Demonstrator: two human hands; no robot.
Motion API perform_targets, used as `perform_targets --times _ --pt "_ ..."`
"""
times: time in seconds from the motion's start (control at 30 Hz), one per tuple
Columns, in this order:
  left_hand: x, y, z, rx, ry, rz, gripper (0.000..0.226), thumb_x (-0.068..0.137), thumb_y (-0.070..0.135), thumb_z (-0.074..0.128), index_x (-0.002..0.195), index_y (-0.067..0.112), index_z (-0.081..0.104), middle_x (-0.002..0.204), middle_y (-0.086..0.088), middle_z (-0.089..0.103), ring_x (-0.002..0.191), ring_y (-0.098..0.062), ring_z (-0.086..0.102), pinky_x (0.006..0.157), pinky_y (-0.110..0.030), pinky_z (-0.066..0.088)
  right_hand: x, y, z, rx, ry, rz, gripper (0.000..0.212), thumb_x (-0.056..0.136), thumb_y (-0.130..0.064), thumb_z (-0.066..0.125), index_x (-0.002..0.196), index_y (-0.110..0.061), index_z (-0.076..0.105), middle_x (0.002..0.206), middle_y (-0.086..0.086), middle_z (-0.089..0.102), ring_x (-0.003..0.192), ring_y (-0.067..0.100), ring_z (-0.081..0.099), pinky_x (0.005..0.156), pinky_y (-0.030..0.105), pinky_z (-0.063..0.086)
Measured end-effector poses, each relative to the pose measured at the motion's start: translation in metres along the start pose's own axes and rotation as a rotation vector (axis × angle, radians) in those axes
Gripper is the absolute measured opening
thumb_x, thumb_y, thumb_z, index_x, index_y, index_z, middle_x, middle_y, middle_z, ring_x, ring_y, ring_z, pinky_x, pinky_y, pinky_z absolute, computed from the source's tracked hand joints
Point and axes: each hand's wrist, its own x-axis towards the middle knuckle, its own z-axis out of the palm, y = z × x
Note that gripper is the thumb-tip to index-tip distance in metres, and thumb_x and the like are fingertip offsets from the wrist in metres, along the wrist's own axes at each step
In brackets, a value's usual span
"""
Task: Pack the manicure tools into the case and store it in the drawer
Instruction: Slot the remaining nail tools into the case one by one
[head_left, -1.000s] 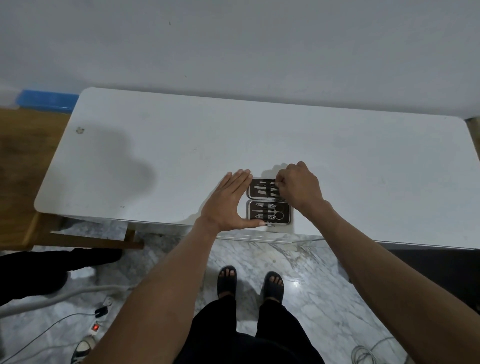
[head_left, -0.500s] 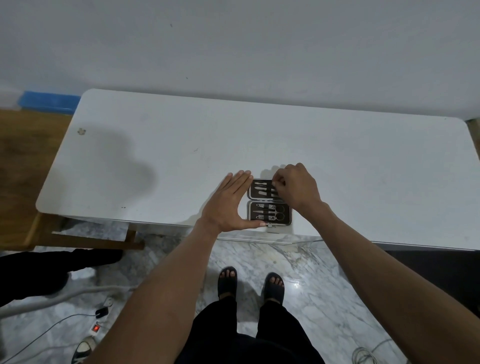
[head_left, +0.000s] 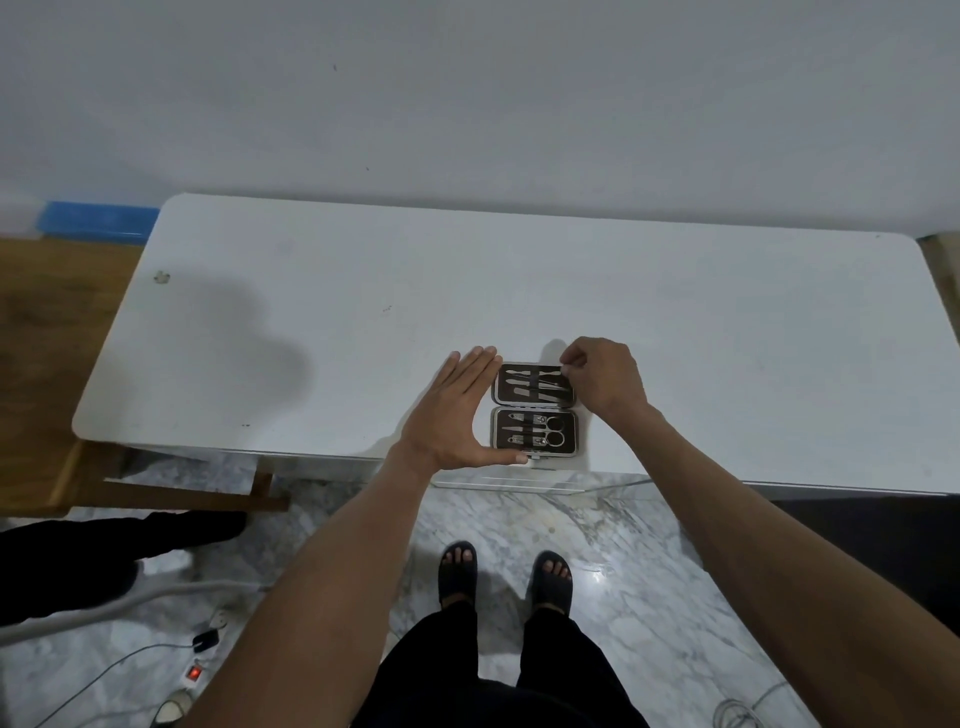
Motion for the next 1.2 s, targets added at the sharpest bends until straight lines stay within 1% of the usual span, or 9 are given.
perform_targets --times 0.13,0.27,0.4,0.57,0.7,0.83,1.0,1.07,1.2 --pt "0.0 0.0 -0.001 -0.001 -0.016 -0.013 0.134 0.072 0.091 0.064 0.165 0.003 0.025 0.174 -0.009 0.023 0.164 -0.018 0.013 0.133 -0.048 0.012 0.001 -0.002 -0.002 0.062 0.003 -0.008 0.016 0.087 -0.007 0.058 0.094 -0.015 0.07 0.094 0.001 0.07 0.09 0.02 0.063 0.077 0.028 0.046" --pt "0.0 0.002 -0.003 -0.017 -0.033 -0.045 0.133 0.074 0.09 0.064 0.167 0.006 0.021 0.175 -0.007 0.021 0.164 -0.016 0.012 0.134 -0.043 0.007 0.002 -0.002 -0.008 0.058 -0.022 -0.093 0.02 0.091 -0.007 0.057 0.104 -0.013 0.072 0.099 0.002 0.07 0.094 0.018 0.06 0.083 0.029 0.046" --pt "0.0 0.005 -0.004 -0.053 -0.033 -0.076 0.127 0.079 0.084 0.067 0.167 0.008 0.017 0.175 -0.006 0.021 0.163 -0.014 0.011 0.134 -0.038 0.003 0.0 0.001 -0.014 0.119 -0.012 -0.144 0.019 0.091 -0.004 0.057 0.098 -0.011 0.073 0.094 0.001 0.07 0.088 0.018 0.061 0.079 0.029 0.046" --pt "0.001 0.005 -0.003 -0.083 -0.017 -0.076 0.118 0.084 0.076 0.071 0.166 0.008 0.02 0.172 -0.008 0.029 0.163 -0.017 0.017 0.134 -0.039 0.005 -0.007 0.004 -0.017 0.214 0.009 -0.178 0.018 0.09 -0.003 0.059 0.095 -0.014 0.071 0.091 -0.003 0.066 0.08 0.014 0.06 0.075 0.023 0.044" --pt "0.001 0.006 -0.005 -0.11 -0.007 -0.099 0.119 0.086 0.07 0.073 0.167 0.007 0.014 0.174 -0.006 0.021 0.163 -0.018 0.014 0.133 -0.029 -0.003 -0.013 0.007 -0.018 0.309 0.028 -0.195 0.018 0.088 -0.003 0.06 0.092 -0.016 0.071 0.092 0.0 0.072 0.084 0.014 0.064 0.076 0.022 0.048" --pt "0.001 0.008 -0.006 -0.133 0.015 -0.1 0.111 0.09 0.064 0.072 0.168 0.012 0.012 0.17 0.006 0.016 0.158 -0.007 0.005 0.128 -0.02 -0.01 -0.02 0.01 -0.022 0.338 0.032 -0.223 0.015 0.086 -0.003 0.064 0.091 -0.016 0.072 0.089 -0.002 0.073 0.081 0.013 0.065 0.075 0.019 0.05" --pt "0.0 0.004 -0.002 -0.118 -0.002 -0.062 0.1 0.095 0.071 0.059 0.166 0.012 0.021 0.172 -0.006 0.031 0.162 -0.021 0.017 0.133 -0.035 -0.003 -0.029 0.016 -0.024 0.341 0.049 -0.237 0.015 0.083 -0.001 0.069 0.093 -0.012 0.074 0.088 -0.001 0.072 0.076 0.002 0.064 0.071 0.011 0.049" --pt "0.0 0.003 0.0 -0.122 -0.008 -0.067 0.099 0.093 0.075 0.054 0.163 0.011 0.025 0.17 -0.008 0.035 0.162 -0.021 0.018 0.134 -0.037 -0.003 -0.034 0.017 -0.023 0.315 0.067 -0.272 0.016 0.082 -0.001 0.07 0.094 -0.011 0.073 0.091 0.001 0.072 0.078 0.0 0.064 0.072 0.015 0.052" --pt "0.0 0.003 0.001 -0.133 0.0 -0.065 0.1 0.091 0.077 0.053 0.162 0.01 0.03 0.167 -0.009 0.04 0.162 -0.022 0.021 0.134 -0.037 -0.004 -0.044 0.02 -0.019 0.206 0.098 -0.409 0.019 0.082 0.001 0.069 0.096 -0.012 0.072 0.093 0.003 0.07 0.084 0.017 0.067 0.077 0.031 0.057"
